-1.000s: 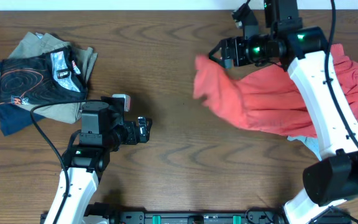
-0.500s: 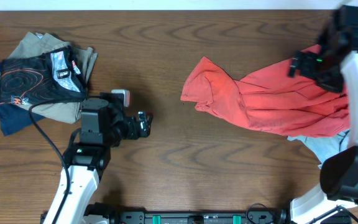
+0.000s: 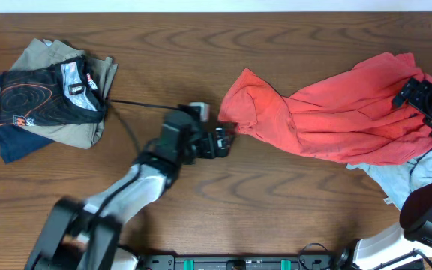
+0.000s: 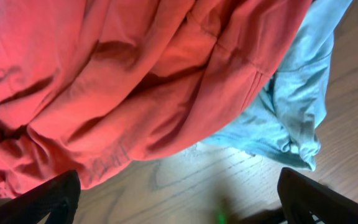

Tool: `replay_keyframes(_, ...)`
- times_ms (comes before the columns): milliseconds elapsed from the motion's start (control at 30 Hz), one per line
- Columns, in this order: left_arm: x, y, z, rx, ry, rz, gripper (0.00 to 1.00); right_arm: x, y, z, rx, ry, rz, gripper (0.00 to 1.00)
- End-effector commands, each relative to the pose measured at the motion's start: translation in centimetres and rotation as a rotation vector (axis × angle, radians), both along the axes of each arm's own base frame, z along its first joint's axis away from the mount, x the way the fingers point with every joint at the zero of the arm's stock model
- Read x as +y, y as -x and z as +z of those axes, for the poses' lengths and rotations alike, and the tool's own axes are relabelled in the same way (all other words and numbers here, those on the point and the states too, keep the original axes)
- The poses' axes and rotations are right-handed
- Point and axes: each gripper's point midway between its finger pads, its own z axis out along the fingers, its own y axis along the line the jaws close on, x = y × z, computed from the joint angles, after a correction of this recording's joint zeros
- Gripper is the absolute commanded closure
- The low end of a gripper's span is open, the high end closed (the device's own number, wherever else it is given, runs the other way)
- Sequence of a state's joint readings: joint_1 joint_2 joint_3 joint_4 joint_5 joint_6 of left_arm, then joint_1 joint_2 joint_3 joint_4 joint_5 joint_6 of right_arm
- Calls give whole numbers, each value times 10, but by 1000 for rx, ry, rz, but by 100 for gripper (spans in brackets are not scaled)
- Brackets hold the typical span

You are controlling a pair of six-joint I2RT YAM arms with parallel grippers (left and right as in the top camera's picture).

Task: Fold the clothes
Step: 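Grasp the shirt's left edge with the left gripper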

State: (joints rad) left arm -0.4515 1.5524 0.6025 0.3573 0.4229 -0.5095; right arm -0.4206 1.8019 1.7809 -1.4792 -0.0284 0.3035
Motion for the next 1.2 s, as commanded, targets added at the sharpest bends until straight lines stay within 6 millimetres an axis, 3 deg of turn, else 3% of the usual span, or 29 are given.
replay_keyframes(0,-24,-7,-13,102,97,53,2,-1,5,6,-6,0,21,1)
replay_keyframes(233,-63,-17,-50,206,141,65,2,3,13,5,29,-17,20,1)
replay_keyframes(400,-89,-29,-63,207,131,36,2,5,17,5,43,-23,32,1)
replay_keyframes(633,-92,-32,-73,252,139,81,4,6,21,5,57,-30,33,1)
replay_keyframes(667,-92,-32,-73,252,139,81,19,6,21,5,57,-30,35,1)
replay_keyframes(700,-92,-32,-73,252,139,81,41,6,21,5,57,-30,35,1)
replay_keyframes(767,-93,-32,-73,253,140,79,71,6,21,5,57,-30,36,1)
replay_keyframes(967,-92,-32,-73,253,140,79,94,6,20,5,55,-29,34,1)
replay_keyframes(1167,-89,-37,-67,200,123,44,94,6,20,5,56,-28,34,1)
